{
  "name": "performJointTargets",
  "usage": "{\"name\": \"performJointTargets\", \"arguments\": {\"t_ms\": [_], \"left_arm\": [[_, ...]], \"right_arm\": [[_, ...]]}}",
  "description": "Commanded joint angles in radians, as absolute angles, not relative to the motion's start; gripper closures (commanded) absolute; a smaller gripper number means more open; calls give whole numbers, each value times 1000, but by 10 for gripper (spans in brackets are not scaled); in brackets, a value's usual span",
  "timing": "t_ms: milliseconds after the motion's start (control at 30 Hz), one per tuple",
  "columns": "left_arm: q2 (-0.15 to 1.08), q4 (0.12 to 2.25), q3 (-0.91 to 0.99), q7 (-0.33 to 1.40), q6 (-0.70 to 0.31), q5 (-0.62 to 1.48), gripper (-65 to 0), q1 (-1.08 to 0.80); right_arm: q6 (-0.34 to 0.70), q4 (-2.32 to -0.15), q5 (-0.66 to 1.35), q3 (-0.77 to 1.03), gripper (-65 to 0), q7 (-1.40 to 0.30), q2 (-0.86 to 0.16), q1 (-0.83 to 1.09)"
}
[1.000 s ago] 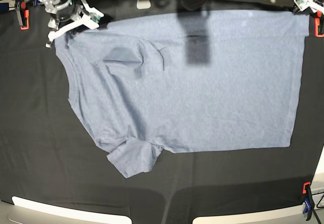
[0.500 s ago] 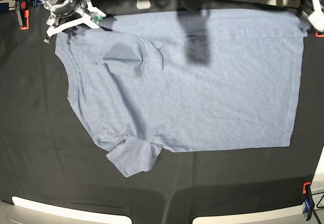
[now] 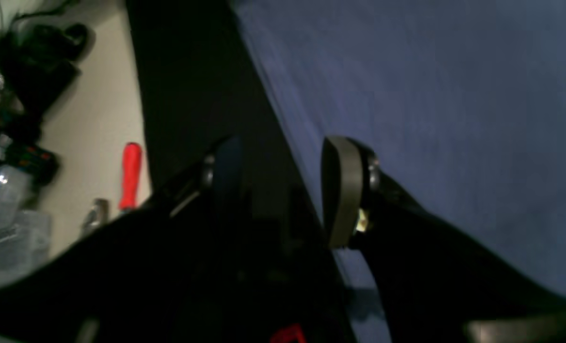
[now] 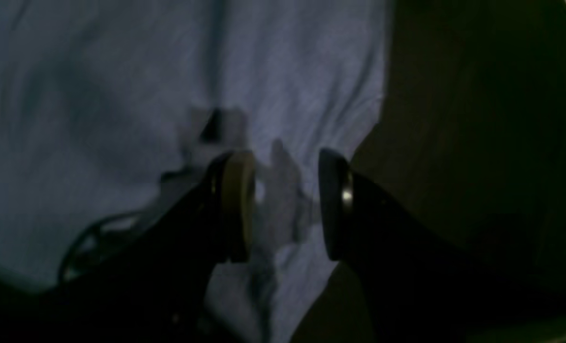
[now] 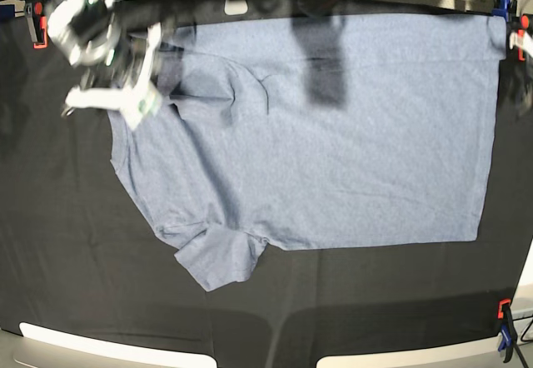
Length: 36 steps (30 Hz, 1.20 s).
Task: Layout the t-shirt on the table in an organized manner, then fold the t-shirt properly
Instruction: 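Move the right gripper to the shirt's sleeve and hem corner, then grasp the hem corners with both grippers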
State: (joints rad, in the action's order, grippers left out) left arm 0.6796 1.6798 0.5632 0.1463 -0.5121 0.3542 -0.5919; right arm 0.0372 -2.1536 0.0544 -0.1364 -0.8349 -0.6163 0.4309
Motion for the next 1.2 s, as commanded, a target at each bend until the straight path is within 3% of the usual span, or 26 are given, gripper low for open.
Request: {"name": "performJointTargets", "arguments": {"t_ms": [0, 100, 333, 567, 900, 1033, 1167], "left_arm": [[691, 1666, 575, 139, -502, 390, -256, -543], [669, 1567, 573, 146, -506, 464, -256, -401], [663, 1309, 554, 204, -569, 508, -254, -97], [665, 960, 311, 203, -569, 495, -242, 213], [644, 328, 51, -51, -532, 301, -225, 698], [607, 131, -25, -154, -469, 250, -225, 785], [574, 67, -60, -204, -460, 251, -225, 794]], "right_arm": [[54, -2146, 57, -102, -219, -817, -606, 401], [137, -2064, 105, -33, -219, -757, -537, 321], [147, -1848, 183, 12, -257, -725, -411, 89], [152, -1631, 245, 12, -257, -735, -326, -138], [245, -1419, 247, 12, -256, -899, -229, -385], [268, -1419, 247, 12, -256, -926, -200, -407], [275, -1419, 247, 12, -256, -945, -191, -407]]}}
